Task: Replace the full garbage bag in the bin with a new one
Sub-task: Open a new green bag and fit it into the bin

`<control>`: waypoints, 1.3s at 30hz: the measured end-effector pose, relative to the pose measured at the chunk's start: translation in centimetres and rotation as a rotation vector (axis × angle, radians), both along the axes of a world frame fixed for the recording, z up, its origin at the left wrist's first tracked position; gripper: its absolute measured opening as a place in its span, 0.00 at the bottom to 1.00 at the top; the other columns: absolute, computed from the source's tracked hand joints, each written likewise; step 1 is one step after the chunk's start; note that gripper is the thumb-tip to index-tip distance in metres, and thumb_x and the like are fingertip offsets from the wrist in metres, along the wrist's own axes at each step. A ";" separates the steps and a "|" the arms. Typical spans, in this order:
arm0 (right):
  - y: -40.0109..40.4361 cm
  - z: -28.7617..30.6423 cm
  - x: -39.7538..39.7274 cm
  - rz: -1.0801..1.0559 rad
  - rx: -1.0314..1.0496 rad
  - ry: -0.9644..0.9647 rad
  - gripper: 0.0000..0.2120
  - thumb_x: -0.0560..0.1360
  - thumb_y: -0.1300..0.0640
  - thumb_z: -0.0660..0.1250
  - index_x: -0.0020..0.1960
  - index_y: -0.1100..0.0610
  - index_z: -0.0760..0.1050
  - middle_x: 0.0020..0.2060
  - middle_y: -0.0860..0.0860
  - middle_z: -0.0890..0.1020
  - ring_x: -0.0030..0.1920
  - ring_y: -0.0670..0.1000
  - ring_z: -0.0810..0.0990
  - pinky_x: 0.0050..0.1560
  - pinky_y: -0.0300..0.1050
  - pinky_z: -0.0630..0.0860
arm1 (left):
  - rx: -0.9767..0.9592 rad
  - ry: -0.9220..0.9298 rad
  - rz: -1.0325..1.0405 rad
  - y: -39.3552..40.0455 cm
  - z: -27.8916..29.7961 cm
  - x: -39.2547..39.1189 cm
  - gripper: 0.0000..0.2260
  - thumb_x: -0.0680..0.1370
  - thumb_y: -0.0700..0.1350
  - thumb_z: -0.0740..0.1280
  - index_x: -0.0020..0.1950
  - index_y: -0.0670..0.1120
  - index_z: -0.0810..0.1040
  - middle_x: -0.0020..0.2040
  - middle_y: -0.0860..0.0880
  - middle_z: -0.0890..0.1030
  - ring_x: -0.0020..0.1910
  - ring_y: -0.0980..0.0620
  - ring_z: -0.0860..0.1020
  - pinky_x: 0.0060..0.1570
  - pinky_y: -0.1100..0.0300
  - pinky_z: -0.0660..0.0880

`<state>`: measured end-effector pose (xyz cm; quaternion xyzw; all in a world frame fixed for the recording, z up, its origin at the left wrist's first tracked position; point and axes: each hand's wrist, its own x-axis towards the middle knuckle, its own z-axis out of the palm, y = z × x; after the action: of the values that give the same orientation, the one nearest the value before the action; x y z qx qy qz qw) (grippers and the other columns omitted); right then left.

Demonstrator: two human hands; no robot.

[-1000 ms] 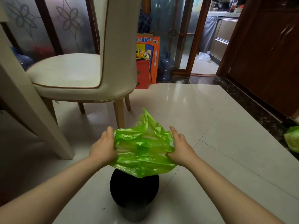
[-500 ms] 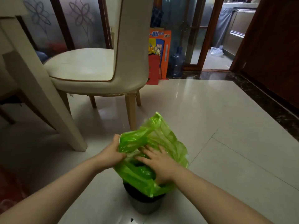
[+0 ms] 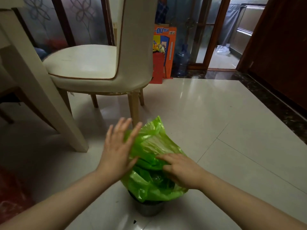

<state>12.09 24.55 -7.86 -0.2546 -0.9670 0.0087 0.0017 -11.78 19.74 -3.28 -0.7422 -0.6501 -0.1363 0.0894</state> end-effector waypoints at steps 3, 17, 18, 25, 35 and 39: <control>-1.0 0.3 -0.3 -0.038 -0.156 -0.099 0.24 0.69 0.38 0.64 0.56 0.54 0.77 0.57 0.56 0.79 0.57 0.57 0.77 0.61 0.53 0.71 | 0.248 0.181 -0.442 0.2 -1.4 2.0 0.19 0.66 0.47 0.67 0.58 0.50 0.78 0.59 0.47 0.80 0.63 0.46 0.70 0.61 0.50 0.65; -0.7 1.8 0.6 -0.138 -0.037 0.000 0.15 0.69 0.55 0.60 0.52 0.57 0.78 0.40 0.55 0.78 0.42 0.59 0.77 0.42 0.49 0.74 | -0.780 0.310 -0.401 2.6 -2.8 1.2 0.18 0.76 0.49 0.61 0.66 0.54 0.72 0.78 0.50 0.56 0.78 0.45 0.44 0.71 0.36 0.36; -0.5 2.1 0.6 -0.145 -0.011 0.058 0.13 0.69 0.54 0.63 0.49 0.57 0.79 0.38 0.55 0.78 0.39 0.58 0.78 0.39 0.49 0.74 | -0.809 0.135 -0.417 2.6 -3.0 1.3 0.15 0.76 0.48 0.61 0.63 0.55 0.74 0.78 0.52 0.55 0.78 0.47 0.43 0.72 0.37 0.37; 0.1 4.0 -1.6 -0.279 0.165 0.384 0.10 0.67 0.60 0.69 0.48 0.58 0.80 0.38 0.55 0.80 0.40 0.57 0.79 0.38 0.47 0.76 | -0.854 -0.323 -0.366 0.8 -3.1 -0.4 0.12 0.76 0.56 0.61 0.56 0.55 0.78 0.76 0.57 0.59 0.77 0.57 0.46 0.76 0.49 0.42; -2.5 0.1 -6.5 -0.061 0.063 -0.307 0.13 0.61 0.47 0.73 0.44 0.49 0.82 0.43 0.50 0.81 0.48 0.54 0.80 0.50 0.47 0.72 | -0.917 -0.005 -0.572 -0.9 -5.7 0.9 0.14 0.79 0.52 0.56 0.57 0.48 0.75 0.62 0.49 0.78 0.67 0.52 0.71 0.76 0.48 0.44; -1.9 -1.0 -7.7 -0.057 -0.140 -0.634 0.14 0.74 0.58 0.63 0.59 0.55 0.76 0.55 0.54 0.79 0.60 0.57 0.75 0.65 0.55 0.64 | -0.987 -0.210 -0.565 -1.7 -6.9 1.4 0.13 0.77 0.53 0.53 0.48 0.48 0.73 0.48 0.44 0.79 0.51 0.47 0.76 0.69 0.55 0.60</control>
<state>4.42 22.65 -8.83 -0.2712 -0.9089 -0.0048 -0.3168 -10.42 18.05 -10.14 -0.8232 -0.4189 0.0913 -0.3722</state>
